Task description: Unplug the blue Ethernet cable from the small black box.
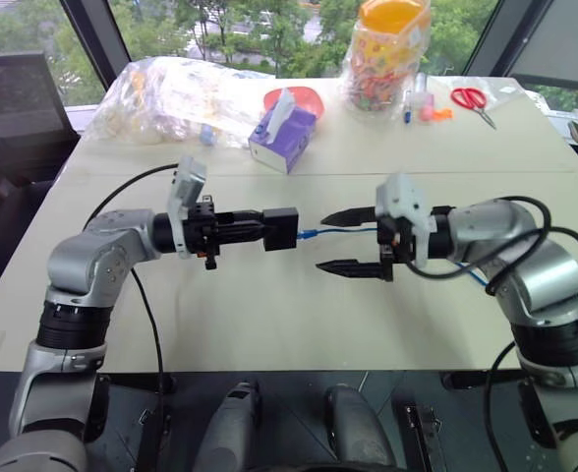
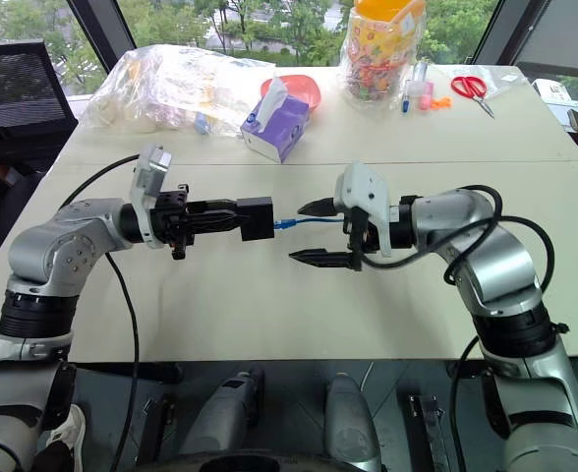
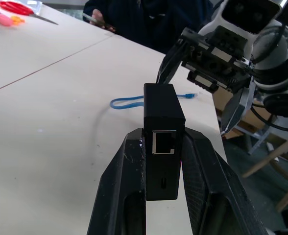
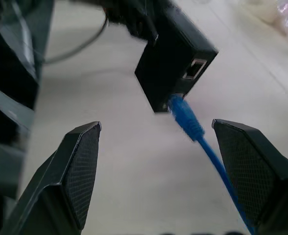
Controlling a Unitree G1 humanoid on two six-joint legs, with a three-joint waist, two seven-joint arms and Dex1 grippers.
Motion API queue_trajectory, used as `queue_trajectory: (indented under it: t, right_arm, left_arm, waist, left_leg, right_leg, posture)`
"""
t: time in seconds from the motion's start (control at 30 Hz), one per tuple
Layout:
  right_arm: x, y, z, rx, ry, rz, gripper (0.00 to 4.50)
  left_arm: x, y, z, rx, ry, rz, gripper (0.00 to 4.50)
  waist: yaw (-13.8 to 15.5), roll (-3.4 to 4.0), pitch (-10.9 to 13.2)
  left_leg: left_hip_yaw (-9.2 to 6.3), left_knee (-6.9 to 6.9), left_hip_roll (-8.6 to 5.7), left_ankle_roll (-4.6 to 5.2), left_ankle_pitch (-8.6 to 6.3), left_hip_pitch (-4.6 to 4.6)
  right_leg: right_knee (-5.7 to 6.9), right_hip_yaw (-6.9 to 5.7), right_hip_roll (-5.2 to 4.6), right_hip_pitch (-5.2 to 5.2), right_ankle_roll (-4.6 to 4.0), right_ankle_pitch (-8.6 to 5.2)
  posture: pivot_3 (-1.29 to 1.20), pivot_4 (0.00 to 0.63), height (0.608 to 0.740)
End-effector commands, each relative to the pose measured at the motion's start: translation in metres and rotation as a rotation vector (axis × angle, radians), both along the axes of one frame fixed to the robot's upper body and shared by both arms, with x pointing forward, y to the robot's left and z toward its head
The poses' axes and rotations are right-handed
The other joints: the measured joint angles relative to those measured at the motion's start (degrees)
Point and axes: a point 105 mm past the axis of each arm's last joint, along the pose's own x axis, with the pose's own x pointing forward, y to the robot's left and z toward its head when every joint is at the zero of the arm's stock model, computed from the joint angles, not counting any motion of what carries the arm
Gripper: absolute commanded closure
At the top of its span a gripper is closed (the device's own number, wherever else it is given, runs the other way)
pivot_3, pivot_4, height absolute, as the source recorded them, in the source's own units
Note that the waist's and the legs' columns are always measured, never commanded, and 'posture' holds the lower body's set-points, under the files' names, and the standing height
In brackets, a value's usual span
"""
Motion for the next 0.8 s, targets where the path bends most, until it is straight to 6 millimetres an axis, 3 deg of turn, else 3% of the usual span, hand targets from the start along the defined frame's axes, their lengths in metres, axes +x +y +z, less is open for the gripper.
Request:
queue_trajectory:
  t: [0.03, 0.1, 0.37, 0.8]
  right_arm:
    - [0.002, 0.002, 0.016, 0.057, 0.023, -0.004, 1.61]
    - [0.004, 0.004, 0.018, 0.072, 0.055, -0.006, 2.54]
    - [0.002, 0.009, 0.009, 0.041, 0.168, 0.011, 2.54]
    - [0.007, 0.015, 0.000, 0.022, 0.197, 0.017, 2.54]
  left_arm:
    - [-0.006, 0.000, 0.017, -0.019, -0.067, -0.030, 4.06]
    - [-0.006, 0.000, 0.018, -0.023, -0.064, -0.034, 4.06]
    - [-0.009, 0.000, 0.021, -0.033, -0.057, -0.046, 4.06]
    - [-0.013, -0.004, 0.024, -0.042, -0.050, -0.069, 4.06]
  waist:
    - [0.11, 0.00, 0.00]
    - [0.24, 0.00, 0.00]
    - [0.31, 0.00, 0.00]
    - [0.15, 0.00, 0.00]
  left_leg:
    - [0.00, 0.00, -0.01, 0.00, 0.00, -0.02]
    - [0.00, -0.01, -0.01, 0.00, 0.00, -0.04]
    - [0.01, -0.01, -0.02, 0.00, 0.00, -0.06]
    - [0.01, -0.02, -0.02, 0.00, 0.00, -0.07]
  right_leg:
    - [0.00, 0.00, 0.00, -0.02, 0.00, 0.00]
    - [-0.03, -0.01, 0.00, -0.03, 0.01, 0.00]
    - [-0.06, -0.02, 0.00, -0.04, 0.02, 0.01]
    - [-0.06, -0.02, 0.00, -0.05, 0.03, 0.01]
  posture:
    - [0.00, 0.150, 0.728]
    - [0.00, 0.150, 0.728]
    - [0.00, 0.150, 0.728]
    - [0.00, 0.150, 0.728]
